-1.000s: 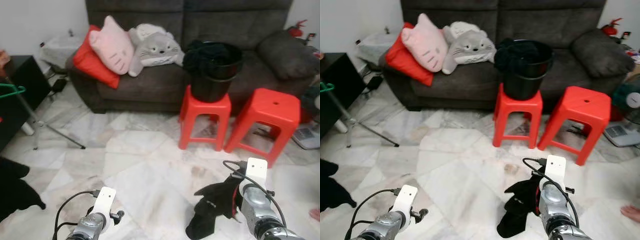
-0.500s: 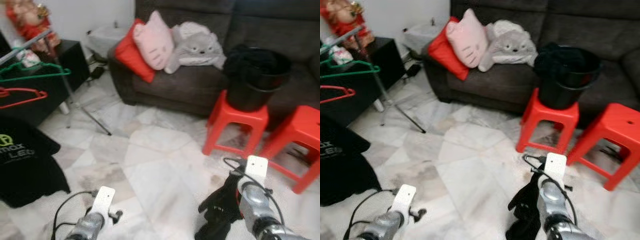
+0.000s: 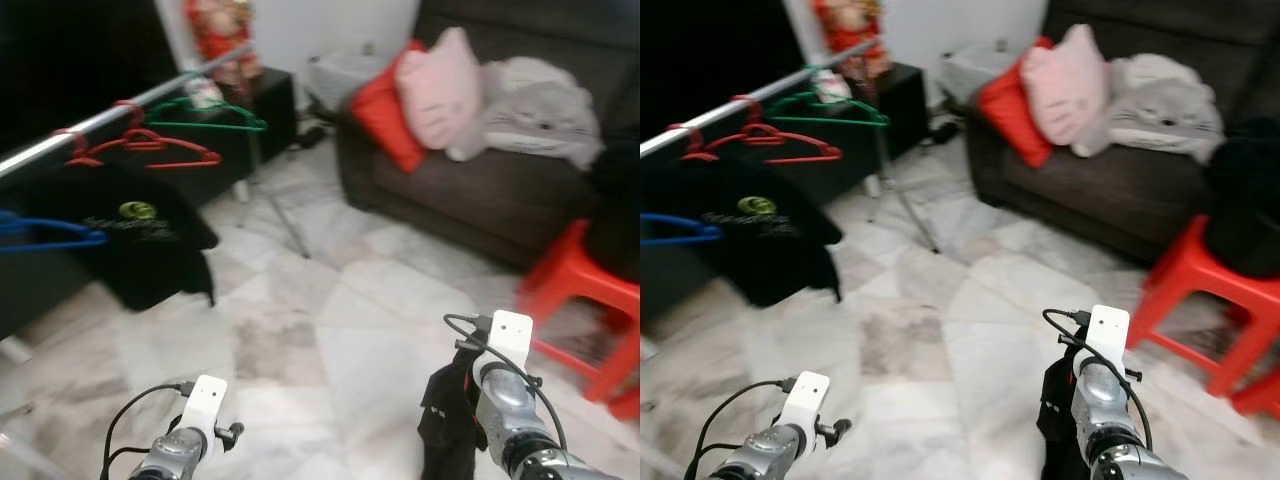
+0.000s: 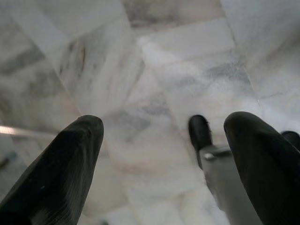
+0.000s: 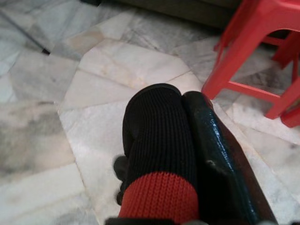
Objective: Hang hanger
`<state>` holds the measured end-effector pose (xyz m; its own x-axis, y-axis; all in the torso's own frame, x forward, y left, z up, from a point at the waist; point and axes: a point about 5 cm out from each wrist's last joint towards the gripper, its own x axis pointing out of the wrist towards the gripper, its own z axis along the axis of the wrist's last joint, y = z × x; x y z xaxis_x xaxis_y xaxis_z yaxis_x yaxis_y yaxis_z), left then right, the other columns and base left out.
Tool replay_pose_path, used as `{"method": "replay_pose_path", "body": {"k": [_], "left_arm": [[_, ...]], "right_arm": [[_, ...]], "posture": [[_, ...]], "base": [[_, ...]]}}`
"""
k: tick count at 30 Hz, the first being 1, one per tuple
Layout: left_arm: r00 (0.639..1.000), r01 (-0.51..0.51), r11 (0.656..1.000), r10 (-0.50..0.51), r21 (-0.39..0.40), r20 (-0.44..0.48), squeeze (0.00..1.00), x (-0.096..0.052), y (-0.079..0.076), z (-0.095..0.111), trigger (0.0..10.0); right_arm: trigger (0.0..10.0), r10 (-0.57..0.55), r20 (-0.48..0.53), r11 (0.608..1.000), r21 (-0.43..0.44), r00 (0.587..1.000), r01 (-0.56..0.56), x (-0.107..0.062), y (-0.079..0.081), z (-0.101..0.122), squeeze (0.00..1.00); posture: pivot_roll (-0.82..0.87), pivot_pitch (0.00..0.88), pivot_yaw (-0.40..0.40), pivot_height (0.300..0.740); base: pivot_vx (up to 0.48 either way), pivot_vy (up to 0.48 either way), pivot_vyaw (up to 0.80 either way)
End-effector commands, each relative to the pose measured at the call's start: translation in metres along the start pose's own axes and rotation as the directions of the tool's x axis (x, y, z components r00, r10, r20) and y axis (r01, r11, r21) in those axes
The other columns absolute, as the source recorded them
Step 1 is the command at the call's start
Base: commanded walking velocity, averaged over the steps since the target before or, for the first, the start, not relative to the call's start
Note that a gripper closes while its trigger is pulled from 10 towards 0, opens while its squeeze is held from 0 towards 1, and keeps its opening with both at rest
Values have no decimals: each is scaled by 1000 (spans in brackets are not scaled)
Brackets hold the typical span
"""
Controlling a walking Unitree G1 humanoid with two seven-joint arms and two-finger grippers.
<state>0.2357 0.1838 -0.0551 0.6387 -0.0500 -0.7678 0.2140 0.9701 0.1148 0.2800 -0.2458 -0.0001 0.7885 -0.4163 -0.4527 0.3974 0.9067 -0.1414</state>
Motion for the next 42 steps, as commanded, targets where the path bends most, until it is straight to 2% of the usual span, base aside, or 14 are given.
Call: {"method": "replay_pose_path", "body": {"k": [1,6,10,12,16,20,24,32,39,41,42], "left_arm": [[1000,-12,1000,12,-7,-14,0,-1,4,-2,10000],[1000,-14,1000,14,-5,-14,0,0,2,-2,10000],[1000,-18,1000,18,-3,-14,0,0,1,-2,10000],[1000,-19,1000,19,-1,-15,0,0,1,-2,10000],[1000,-16,1000,16,-19,-5,0,0,2,-3,10000],[1000,-15,1000,15,-14,-8,0,-1,2,-3,10000],[1000,-21,999,21,-27,1,0,0,2,-2,10000],[1000,-22,1000,22,-14,3,0,1,-1,2,10000],[1000,-25,999,25,-28,12,0,2,-6,5,10000],[1000,-24,999,24,-29,12,0,2,-8,5,10000],[1000,-21,1000,22,-22,11,0,2,-8,5,10000]], "right_arm": [[10000,3,29,1000,16,1000,-4,2,3,9,0],[10000,-16,55,1000,23,998,14,3,-3,14,0],[10000,-38,133,999,-7,990,39,4,-7,24,0],[10000,-43,139,999,-10,989,45,4,-8,25,0],[10000,-61,188,998,17,980,59,3,-15,29,0],[10000,-39,220,999,37,975,32,3,-13,32,0],[10000,21,253,999,38,967,-32,1,-2,36,0],[10000,61,253,993,79,965,-83,2,0,38,0],[10000,70,373,990,86,925,-109,-1,-3,54,0],[10000,61,437,990,84,898,-109,-4,-5,63,0],[10000,52,501,990,88,864,-111,-8,-8,72,0]], "posture": [[-128,0,23,740],[-117,0,12,740],[-117,0,9,740],[-117,0,9,740],[-155,0,33,740],[-138,0,29,740],[-143,0,26,740],[-153,0,20,740],[-152,0,2,740],[-176,0,11,740],[-183,0,15,740]], "base": [[0,0,800],[0,0,800],[0,0,800],[0,0,800],[0,0,800],[0,0,800],[0,0,800],[0,0,582],[0,0,0],[0,0,0],[0,0,0]]}}
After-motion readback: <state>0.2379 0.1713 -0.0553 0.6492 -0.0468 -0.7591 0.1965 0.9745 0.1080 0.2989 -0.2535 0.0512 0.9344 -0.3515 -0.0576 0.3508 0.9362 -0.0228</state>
